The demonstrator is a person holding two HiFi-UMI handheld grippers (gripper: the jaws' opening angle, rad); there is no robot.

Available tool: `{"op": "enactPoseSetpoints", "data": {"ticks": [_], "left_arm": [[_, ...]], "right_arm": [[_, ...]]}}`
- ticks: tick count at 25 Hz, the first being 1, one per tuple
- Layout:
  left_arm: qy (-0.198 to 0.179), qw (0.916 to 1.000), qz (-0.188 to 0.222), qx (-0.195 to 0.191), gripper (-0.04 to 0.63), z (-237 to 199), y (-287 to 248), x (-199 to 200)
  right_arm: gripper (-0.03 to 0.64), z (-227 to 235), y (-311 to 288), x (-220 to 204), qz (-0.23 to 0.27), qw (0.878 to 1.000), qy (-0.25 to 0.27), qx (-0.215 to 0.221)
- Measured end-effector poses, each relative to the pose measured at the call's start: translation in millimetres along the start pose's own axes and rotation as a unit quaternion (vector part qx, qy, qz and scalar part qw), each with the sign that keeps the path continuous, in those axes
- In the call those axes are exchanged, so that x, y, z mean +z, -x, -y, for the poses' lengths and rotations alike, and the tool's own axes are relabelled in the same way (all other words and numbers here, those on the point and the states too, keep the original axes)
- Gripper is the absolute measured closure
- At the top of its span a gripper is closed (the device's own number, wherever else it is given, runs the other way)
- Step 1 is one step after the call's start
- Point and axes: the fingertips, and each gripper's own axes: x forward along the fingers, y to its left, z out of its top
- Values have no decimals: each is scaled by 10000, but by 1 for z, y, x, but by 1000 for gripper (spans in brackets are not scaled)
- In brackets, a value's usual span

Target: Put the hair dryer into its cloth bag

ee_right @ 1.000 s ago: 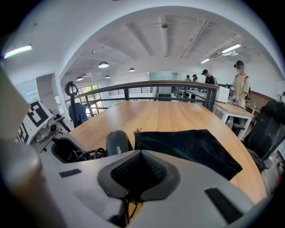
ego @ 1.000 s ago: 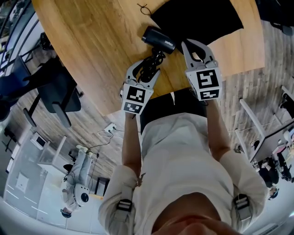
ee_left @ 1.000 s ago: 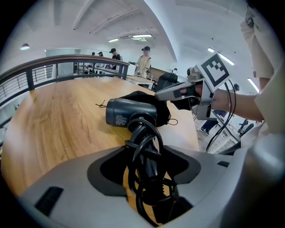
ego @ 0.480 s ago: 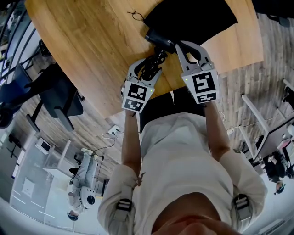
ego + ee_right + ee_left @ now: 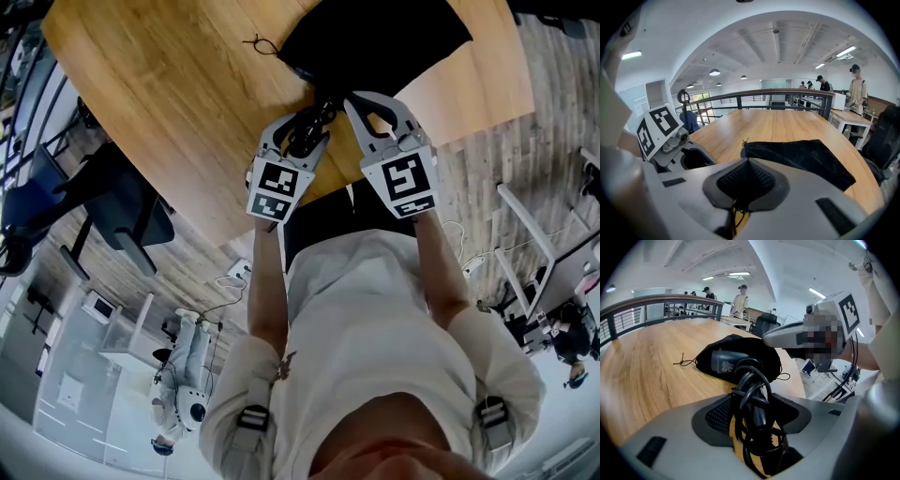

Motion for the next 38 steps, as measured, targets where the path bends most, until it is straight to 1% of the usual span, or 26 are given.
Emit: {"op": "enactPoseSetpoints", "data": {"ticks": [14, 28, 36, 38], "left_arm": [[-224, 9997, -44, -43, 333, -12, -17, 20], [-453, 9987, 31, -248, 333, -13, -34, 43], [-577, 9978, 25, -331, 331, -18, -44, 46], [-584, 9976, 77, -371, 330, -19, -44, 46]], "right_arm": [[592, -8, 8, -4, 38, 9997, 90, 245], [592, -20, 12, -4, 45, 9986, 252, 472], [592, -19, 14, -11, 2, 9985, 187, 507], [592, -20, 14, -11, 10, 9985, 170, 516]]}}
